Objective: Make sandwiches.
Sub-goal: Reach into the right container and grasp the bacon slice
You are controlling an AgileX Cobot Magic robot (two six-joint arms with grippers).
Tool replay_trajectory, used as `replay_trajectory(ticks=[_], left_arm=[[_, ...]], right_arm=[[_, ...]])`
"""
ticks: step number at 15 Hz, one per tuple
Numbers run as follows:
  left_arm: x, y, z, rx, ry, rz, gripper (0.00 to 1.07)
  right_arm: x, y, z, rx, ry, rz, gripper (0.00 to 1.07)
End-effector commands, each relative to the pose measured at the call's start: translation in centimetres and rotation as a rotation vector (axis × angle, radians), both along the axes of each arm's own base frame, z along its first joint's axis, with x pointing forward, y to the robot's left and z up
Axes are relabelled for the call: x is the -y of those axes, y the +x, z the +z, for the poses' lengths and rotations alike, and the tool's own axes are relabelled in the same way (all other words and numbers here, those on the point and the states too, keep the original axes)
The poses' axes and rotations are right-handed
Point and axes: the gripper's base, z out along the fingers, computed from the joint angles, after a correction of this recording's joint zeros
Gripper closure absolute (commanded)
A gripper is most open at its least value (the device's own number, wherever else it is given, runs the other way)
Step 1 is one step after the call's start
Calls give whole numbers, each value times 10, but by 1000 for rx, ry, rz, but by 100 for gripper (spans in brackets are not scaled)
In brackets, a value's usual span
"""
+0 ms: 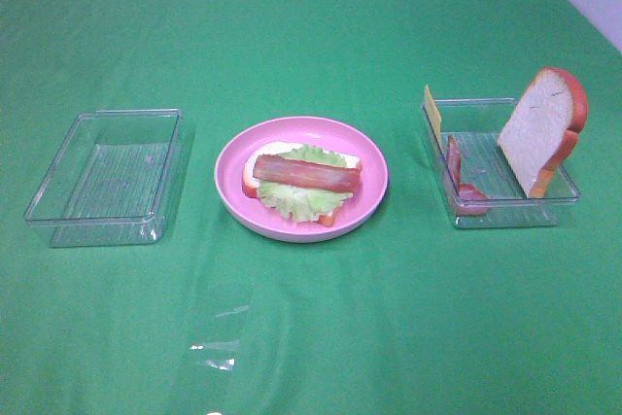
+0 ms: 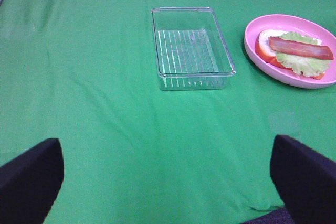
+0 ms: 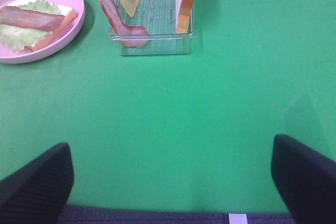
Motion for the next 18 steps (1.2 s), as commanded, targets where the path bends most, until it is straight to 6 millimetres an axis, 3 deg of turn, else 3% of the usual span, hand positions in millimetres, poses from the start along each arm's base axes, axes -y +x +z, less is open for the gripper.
replay_trajectory(ticks=[1,3,18], left_arm=[[1,-3,0,21,-7,75,7],[4,-3,0,21,-20,201,7],[3,-2,0,14,-15,203,7]], right_arm=[[0,-3,0,26,-6,0,10],[0,-3,0,26,-6,0,10],[0,-3,0,27,0,4,10]])
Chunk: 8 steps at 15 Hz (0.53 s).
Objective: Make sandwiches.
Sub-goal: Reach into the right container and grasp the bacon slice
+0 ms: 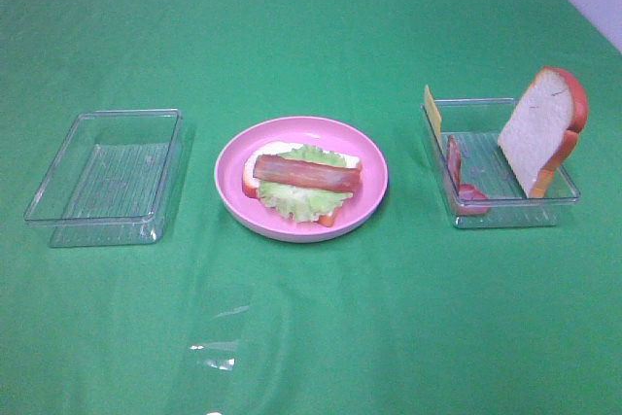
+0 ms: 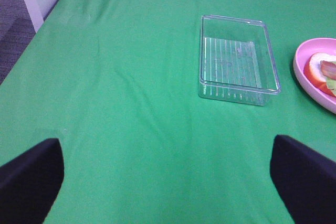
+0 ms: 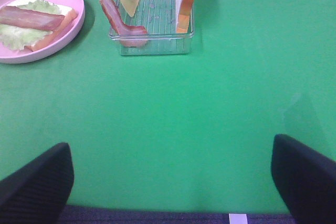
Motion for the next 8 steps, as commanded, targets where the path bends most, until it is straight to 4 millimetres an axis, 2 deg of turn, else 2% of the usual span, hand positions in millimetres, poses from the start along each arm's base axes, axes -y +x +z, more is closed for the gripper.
replay_trajectory(ticks=[1,5,8], left_arm=[[0,-2,0,15,-4,6,7],[0,-2,0,15,-4,6,7],[0,-2,0,15,-4,6,7]], right_arm=[[-1,-3,0,32,5,2,10],[0,-3,1,34,7,-9,10],[0,10,14,50,16,-24,11]])
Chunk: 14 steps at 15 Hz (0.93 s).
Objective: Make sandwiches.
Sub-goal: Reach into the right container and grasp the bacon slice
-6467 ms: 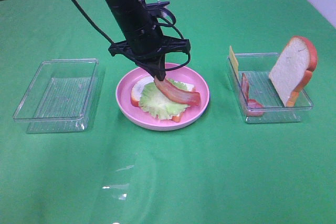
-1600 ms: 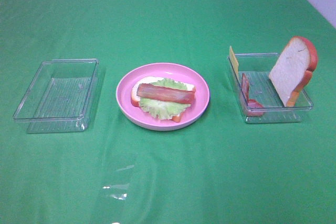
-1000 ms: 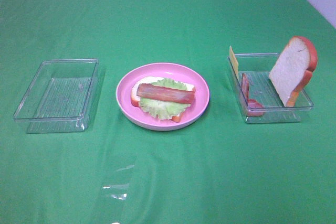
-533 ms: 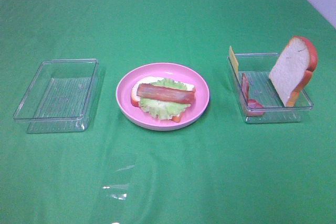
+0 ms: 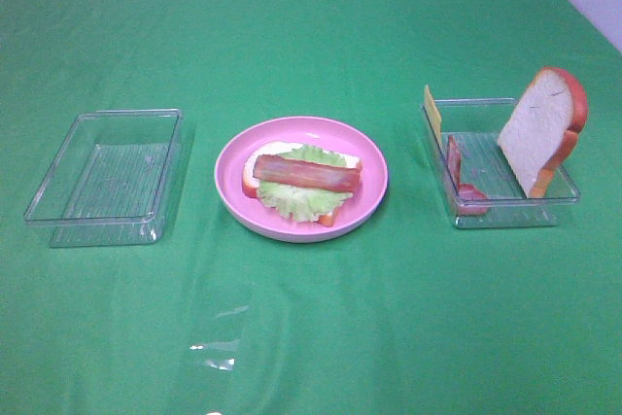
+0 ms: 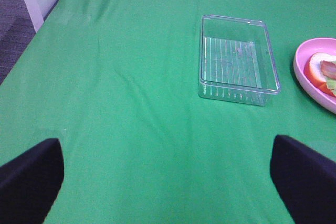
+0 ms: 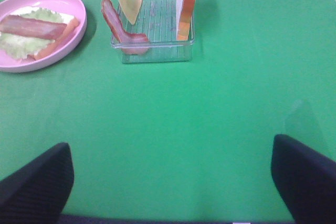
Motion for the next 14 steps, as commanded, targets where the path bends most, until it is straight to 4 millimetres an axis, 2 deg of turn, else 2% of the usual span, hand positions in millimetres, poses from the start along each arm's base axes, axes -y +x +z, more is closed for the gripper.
replay_trajectory(ticks=[1,4,7,8,10,12,13,14], left_arm=[[0,-2,0,15,-4,6,7],[0,-2,0,15,-4,6,7],[0,-2,0,15,-4,6,7],[0,-2,0,15,-4,6,7],[0,-2,0,15,-4,6,7],[0,-2,0,15,-4,6,7],[0,-2,0,15,-4,6,7],[0,-2,0,15,-4,6,7]], right_arm=[[0,19,14,17,-1,-15,11],[-3,68,18,-62,-7,-13,11],[-5,123,19,-217,-26,0,11],[-6,134,20,-247,-35,8,11],[-8,184,31,-338,-68,39,11],[-10,212,35,-415,-89,63,11],[-12,250,47,-507,-94,79,11],[-13,266,50,-560,-94,81,11]])
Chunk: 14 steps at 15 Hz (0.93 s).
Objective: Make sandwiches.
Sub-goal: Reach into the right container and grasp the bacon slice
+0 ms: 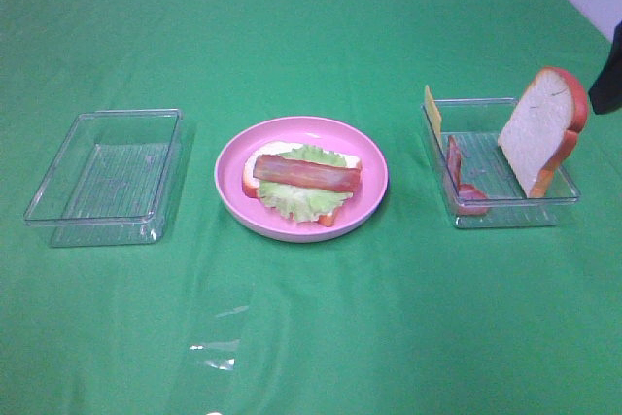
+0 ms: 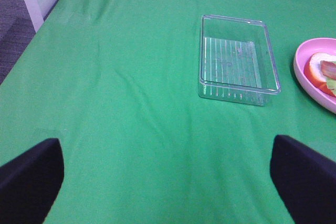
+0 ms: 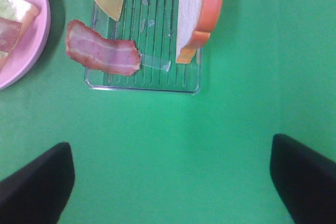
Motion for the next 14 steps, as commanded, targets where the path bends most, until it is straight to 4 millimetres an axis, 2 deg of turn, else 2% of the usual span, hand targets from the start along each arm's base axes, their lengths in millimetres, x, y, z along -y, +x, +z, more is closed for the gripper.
replay_trajectory(ticks=[1,2,6,7,9,11,12,14], left_arm=[[0,-2,0,15,-4,6,7],[0,-2,0,15,-4,6,7],[0,-2,0,15,-4,6,7],[0,-2,0,15,-4,6,7],[0,-2,0,15,-4,6,7],[0,-2,0,15,-4,6,7],[0,-2,0,15,-4,6,7],[0,-2,0,15,-4,6,7]], right_arm=[[0,33,12,-88,-10,8,11],[0,45,15,-115,-18,8,11],[-8,68,10,-187,-15,25,11],[-17,70,5,-200,-33,53,11],[-58,73,-6,-210,-69,115,11],[-86,77,-18,-240,-67,134,11],[-97,83,-25,-256,-65,128,11],[-106,95,-37,-285,-58,109,11]])
